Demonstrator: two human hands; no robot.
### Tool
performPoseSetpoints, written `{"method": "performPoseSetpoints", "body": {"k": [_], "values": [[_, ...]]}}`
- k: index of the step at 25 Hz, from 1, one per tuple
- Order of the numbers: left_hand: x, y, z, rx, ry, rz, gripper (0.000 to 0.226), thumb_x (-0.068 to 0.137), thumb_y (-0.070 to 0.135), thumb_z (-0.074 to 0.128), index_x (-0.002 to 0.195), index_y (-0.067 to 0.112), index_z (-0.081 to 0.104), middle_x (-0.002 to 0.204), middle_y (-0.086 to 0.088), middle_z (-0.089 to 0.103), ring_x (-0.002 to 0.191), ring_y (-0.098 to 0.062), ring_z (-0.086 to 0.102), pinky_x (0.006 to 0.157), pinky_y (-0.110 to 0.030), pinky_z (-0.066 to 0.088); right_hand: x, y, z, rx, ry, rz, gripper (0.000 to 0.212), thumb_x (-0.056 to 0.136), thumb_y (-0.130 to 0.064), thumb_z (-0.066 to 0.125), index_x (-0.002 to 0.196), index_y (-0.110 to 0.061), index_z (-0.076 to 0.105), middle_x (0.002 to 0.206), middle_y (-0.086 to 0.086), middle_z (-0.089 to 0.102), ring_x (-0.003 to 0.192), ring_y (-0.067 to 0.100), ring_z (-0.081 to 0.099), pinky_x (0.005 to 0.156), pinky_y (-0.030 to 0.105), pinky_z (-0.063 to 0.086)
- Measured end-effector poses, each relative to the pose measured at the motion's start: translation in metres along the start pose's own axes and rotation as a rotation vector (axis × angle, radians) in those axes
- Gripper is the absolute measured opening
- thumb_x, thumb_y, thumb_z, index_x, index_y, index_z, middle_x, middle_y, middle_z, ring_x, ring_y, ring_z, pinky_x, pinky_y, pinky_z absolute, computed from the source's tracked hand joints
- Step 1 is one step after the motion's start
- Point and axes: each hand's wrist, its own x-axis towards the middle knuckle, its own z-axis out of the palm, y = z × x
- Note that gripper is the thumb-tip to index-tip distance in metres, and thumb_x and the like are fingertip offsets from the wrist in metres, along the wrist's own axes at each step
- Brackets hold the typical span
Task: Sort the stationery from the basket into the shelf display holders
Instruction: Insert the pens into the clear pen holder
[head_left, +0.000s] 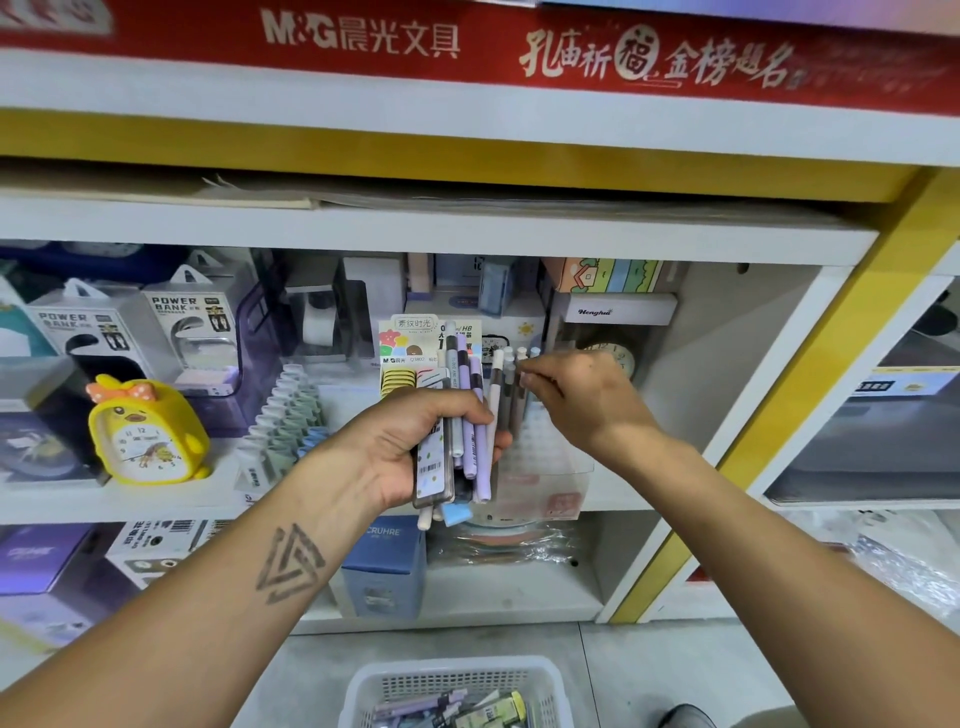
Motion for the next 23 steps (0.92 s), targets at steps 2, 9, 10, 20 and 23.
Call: {"method": "performPoseSetpoints", "body": {"k": [2,9,10,20,23], "values": [[0.001,-0.001,0.002,0.004,-0.010,0.003,0.014,0.075,-0.004,0.067,0.086,0.003,0.069,0.082,-0.025,0.071,0.078,-0.033,0.074,0.069,-0.044,0.060,0.002,-0.006,-0.005,-0.013,0.039,0.017,0.029,0.104,-0.028,0.048,0.112,-0.014,0.072,0.099,0.004,0.068,0.093,0.025,0.062,0.080,0.038,0.050],[0.002,-0.002,0.009,-0.036,-0.067,-0.004,0.017,0.068,-0.009,0.066,0.078,0.001,0.075,0.085,-0.022,0.071,0.078,-0.034,0.073,0.065,-0.044,0.060,0.004,-0.024,-0.019,1.027,0.002,0.328,0.010,0.092,-0.006,0.069,0.102,-0.003,0.069,0.070,0.009,0.072,0.053,0.018,0.060,0.048,0.027,0.047],[0.003,-0.002,0.008,-0.045,-0.040,-0.007,0.016,0.068,-0.008,0.066,0.079,0.001,0.073,0.089,-0.022,0.070,0.079,-0.034,0.072,0.070,-0.047,0.060,0.005,-0.020,-0.025,1.076,0.083,0.345,0.009,0.092,0.000,0.068,0.100,0.000,0.068,0.069,0.011,0.072,0.050,0.017,0.060,0.047,0.024,0.048],[0.003,0.003,0.001,-0.111,0.053,0.026,0.008,0.079,-0.005,0.059,0.083,-0.001,0.065,0.078,-0.019,0.070,0.072,-0.028,0.072,0.071,-0.038,0.061,-0.003,0.001,-0.010,0.417,0.099,0.148,0.010,0.101,-0.013,0.052,0.096,-0.022,0.050,0.076,-0.005,0.065,0.071,0.017,0.068,0.067,0.028,0.060],[0.002,0.002,0.003,-0.101,0.036,0.019,0.010,0.079,-0.006,0.060,0.086,0.000,0.064,0.075,-0.019,0.070,0.070,-0.028,0.072,0.067,-0.035,0.061,-0.004,-0.002,-0.006,0.389,0.112,0.116,0.016,0.100,-0.012,0.051,0.092,-0.026,0.047,0.075,-0.010,0.062,0.070,0.016,0.067,0.068,0.030,0.060]]}}
